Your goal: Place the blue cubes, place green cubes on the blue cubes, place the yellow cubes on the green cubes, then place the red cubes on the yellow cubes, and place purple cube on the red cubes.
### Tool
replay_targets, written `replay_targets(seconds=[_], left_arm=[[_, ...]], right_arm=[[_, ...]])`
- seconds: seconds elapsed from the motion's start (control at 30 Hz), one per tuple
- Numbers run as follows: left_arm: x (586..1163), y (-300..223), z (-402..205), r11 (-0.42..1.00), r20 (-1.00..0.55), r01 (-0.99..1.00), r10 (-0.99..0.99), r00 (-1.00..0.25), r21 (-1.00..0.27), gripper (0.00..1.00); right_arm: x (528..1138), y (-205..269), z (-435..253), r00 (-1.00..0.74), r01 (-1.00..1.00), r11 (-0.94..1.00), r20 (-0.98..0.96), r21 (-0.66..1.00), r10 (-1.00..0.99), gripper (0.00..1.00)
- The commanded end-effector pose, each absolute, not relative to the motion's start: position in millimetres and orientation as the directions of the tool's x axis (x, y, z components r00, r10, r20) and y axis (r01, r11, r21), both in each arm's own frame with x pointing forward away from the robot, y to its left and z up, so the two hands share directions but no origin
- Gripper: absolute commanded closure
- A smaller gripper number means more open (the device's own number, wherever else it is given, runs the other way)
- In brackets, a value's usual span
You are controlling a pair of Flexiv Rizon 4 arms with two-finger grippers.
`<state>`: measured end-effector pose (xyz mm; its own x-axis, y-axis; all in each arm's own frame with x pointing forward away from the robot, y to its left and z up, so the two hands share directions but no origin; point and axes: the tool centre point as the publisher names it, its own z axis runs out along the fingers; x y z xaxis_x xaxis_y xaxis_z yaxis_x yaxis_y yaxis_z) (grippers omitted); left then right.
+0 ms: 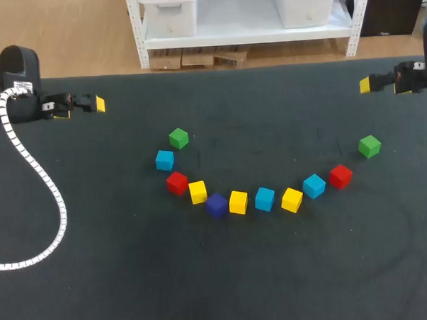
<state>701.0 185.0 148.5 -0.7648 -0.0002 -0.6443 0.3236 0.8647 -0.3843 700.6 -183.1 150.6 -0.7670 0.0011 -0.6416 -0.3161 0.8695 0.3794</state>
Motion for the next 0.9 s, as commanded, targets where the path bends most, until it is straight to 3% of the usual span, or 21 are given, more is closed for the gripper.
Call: replay_targets(seconds=[0.03,0.73,0.9], left_arm=[[700.8,184.9,148.8,0.865,-0.644,0.323,0.0,-0.765,-0.384,0.0],[700.8,184.9,148.8,0.865,-0.644,0.323,0.0,-0.765,-0.384,0.0],[700.8,184.9,148.8,0.865,-0.644,0.323,0.0,-0.765,-0.384,0.0]], right_arm=[[700.4,-184.0,150.2,-0.766,-0.318,0.868,-0.642,0.381,0.001,0.0],[700.4,-184.0,150.2,-0.766,-0.318,0.868,-0.642,0.381,0.001,0.0],[702.1,-186.2,159.9,-0.799,-0.319,0.9,-0.595,0.298,-0.086,0.0]])
